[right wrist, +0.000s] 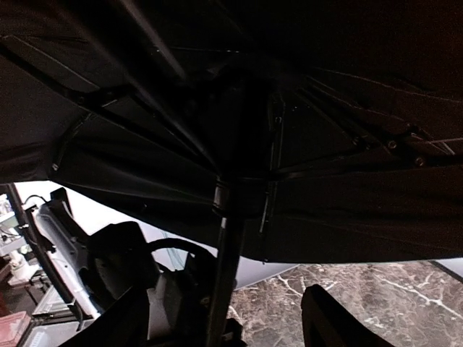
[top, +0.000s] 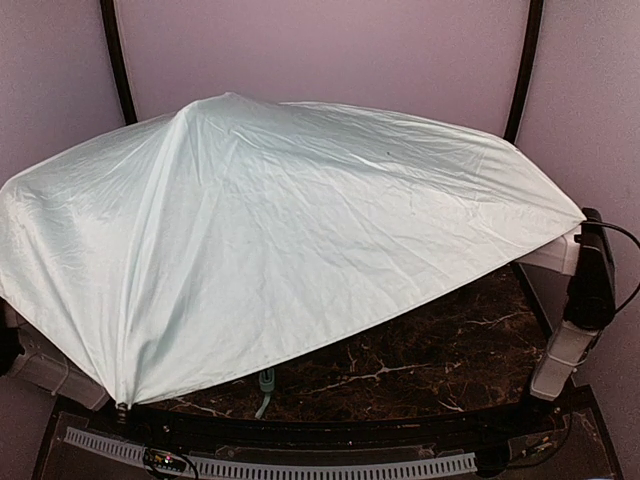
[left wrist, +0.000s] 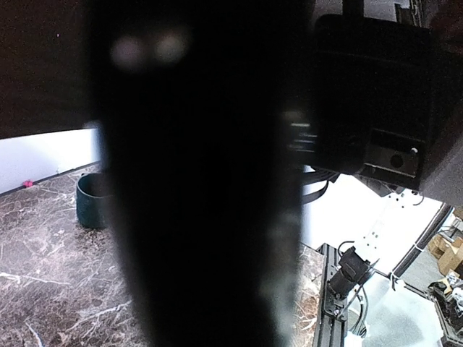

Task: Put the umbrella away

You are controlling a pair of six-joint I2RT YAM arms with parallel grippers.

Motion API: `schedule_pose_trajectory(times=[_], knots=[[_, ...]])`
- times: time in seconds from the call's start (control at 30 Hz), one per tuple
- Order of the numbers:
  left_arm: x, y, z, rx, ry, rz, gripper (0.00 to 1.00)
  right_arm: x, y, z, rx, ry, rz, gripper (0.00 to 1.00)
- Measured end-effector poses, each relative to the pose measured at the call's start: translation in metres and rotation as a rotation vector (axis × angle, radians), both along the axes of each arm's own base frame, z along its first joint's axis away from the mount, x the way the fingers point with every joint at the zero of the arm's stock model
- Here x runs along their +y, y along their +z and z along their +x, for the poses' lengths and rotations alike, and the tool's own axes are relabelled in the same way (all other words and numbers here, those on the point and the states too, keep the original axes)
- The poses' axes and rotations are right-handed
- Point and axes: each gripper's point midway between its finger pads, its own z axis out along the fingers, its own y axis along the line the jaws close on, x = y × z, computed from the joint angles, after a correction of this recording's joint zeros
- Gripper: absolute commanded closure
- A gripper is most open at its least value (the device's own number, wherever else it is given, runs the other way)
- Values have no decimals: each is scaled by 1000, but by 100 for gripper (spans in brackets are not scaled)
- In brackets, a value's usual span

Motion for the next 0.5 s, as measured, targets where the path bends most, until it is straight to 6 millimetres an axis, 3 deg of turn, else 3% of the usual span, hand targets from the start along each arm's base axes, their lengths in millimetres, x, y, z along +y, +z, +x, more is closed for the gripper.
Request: schedule_pose_trajectory(times=[0.13, 0.3, 0.5], knots=[[-2, -2, 0, 0, -12, 0, 100, 2, 1, 0, 13, 9, 22, 46], [-8, -11, -3, 17, -37, 15, 100, 5, -2, 7, 46, -11, 42, 44], [-11, -12, -5, 19, -48, 19, 100, 13, -4, 12, 68, 0, 64, 64]])
